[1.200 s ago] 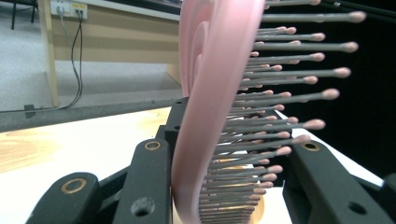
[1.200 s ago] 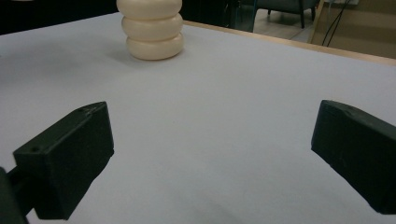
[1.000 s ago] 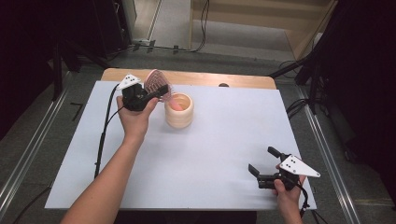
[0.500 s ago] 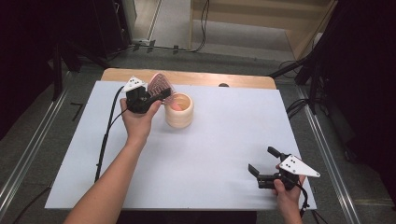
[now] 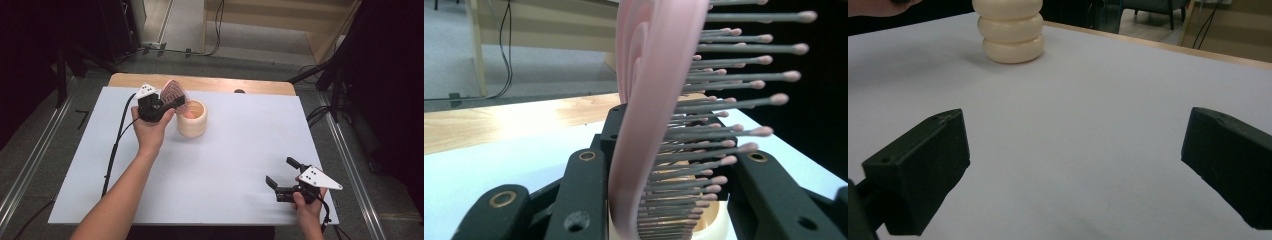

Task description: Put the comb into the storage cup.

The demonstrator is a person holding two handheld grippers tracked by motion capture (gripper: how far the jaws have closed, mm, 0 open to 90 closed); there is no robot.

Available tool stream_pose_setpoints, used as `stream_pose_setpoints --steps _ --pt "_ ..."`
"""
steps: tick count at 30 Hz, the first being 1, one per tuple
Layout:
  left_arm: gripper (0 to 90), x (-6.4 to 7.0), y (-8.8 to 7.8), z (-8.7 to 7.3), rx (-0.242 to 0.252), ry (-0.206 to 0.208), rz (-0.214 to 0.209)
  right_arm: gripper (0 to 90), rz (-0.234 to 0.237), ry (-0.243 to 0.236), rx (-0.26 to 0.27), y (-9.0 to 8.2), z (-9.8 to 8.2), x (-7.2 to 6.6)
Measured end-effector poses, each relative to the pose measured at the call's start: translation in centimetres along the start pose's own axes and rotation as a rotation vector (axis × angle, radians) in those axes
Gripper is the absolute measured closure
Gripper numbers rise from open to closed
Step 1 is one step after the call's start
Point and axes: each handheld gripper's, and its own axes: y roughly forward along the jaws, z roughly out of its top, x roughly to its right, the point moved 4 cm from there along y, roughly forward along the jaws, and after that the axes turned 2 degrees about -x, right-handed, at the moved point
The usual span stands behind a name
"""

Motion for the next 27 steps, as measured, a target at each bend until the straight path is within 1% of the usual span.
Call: stream_pose_setpoints --steps 2,5,9,11,13,16,17,20,22,23,24,25,27 --pt "63.8 0.0 0.1 -0.1 -0.007 -0.005 -0.008 0.0 0.000 0.000 0.000 0.0 0.0 0.0" --pt "63.7 0.1 0.2 -0.3 -0.004 -0.008 -0.012 0.0 -0.003 0.001 -0.001 0.0 0.0 0.0" --pt "63.1 -0.1 0.3 -0.4 -0.008 -0.028 -0.031 0.0 -0.005 -0.009 -0.004 0.0 0.0 0.0" --pt "60.9 -0.2 0.3 -0.4 -0.017 -0.023 -0.016 0.0 -0.004 -0.007 -0.002 0.0 0.0 0.0" --pt "53.1 -0.3 0.3 -0.4 -0.023 -0.032 -0.008 0.0 -0.002 -0.003 -0.002 0.0 0.0 0.0" --pt "44.5 -0.6 0.2 -0.4 -0.034 -0.042 0.013 0.0 -0.004 -0.007 -0.004 0.0 0.0 0.0" --pt "42.8 -0.6 0.2 -0.5 -0.037 -0.049 0.016 0.0 -0.004 -0.008 -0.005 0.0 0.0 0.0" --pt "38.0 -0.8 -0.1 -0.6 -0.044 -0.054 0.022 0.0 -0.005 -0.008 -0.005 0.1 0.0 0.0" --pt "31.1 -0.8 -0.2 -0.7 -0.034 -0.047 0.026 0.0 -0.004 -0.007 -0.006 0.1 0.0 0.0" --pt "26.0 -0.7 -0.3 -0.6 -0.028 -0.039 0.035 0.0 -0.005 -0.008 -0.005 0.1 0.0 0.0" --pt "18.9 -0.7 -0.5 -0.6 -0.023 -0.031 0.044 0.0 -0.005 -0.008 -0.005 0.1 0.0 0.0" --pt "13.1 -0.6 -0.5 -0.5 -0.020 -0.026 0.045 0.0 -0.005 -0.008 -0.005 0.1 0.0 0.0" --pt "9.4 -0.5 -0.8 -0.3 -0.009 -0.022 0.036 0.0 -0.006 -0.008 -0.006 0.1 0.0 0.0"
